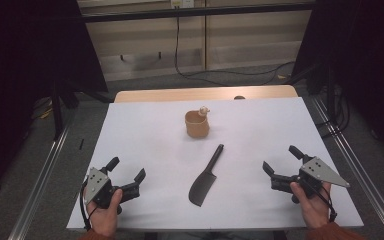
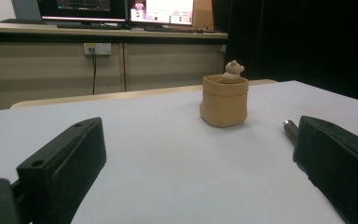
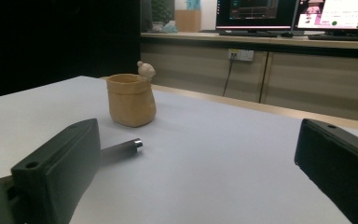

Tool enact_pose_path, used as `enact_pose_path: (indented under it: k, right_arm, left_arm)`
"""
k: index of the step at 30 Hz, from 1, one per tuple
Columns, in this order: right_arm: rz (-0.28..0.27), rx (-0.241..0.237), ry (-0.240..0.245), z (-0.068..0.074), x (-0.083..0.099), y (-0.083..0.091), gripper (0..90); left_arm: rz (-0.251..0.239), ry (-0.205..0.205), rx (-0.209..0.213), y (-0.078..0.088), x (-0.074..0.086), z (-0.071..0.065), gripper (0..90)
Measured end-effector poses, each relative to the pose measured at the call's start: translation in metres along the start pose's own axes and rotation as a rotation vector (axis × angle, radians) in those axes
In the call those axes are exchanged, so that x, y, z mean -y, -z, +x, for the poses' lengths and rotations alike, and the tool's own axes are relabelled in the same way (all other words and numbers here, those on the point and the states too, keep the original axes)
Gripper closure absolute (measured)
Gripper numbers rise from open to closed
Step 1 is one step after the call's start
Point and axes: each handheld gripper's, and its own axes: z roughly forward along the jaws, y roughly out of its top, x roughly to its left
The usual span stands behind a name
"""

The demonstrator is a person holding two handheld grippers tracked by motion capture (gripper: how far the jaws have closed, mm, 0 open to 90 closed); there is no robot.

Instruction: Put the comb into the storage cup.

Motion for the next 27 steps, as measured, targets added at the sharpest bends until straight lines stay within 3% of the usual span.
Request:
enact_pose_path:
  k: [4,15,21,27]
  right_arm:
    - [0.0,-0.029,-0.001,0.004,-0.002,-0.004,0.0]
    - [0.01,-0.062,0.01,0.012,-0.002,-0.015,0.0]
    - [0.003,-0.107,0.007,0.018,-0.007,-0.024,0.0]
    - [0.005,-0.105,0.026,0.024,-0.008,-0.033,0.0]
  left_arm:
    - [-0.007,-0.024,-0.006,0.001,-0.001,-0.002,2.5]
    - [0.002,-0.007,0.006,-0.001,0.0,-0.002,2.5]
    - [0.002,-0.008,0.0,-0.001,0.001,-0.001,2.0]
    - [0.01,-0.017,0.0,-0.001,0.001,0.0,2.0]
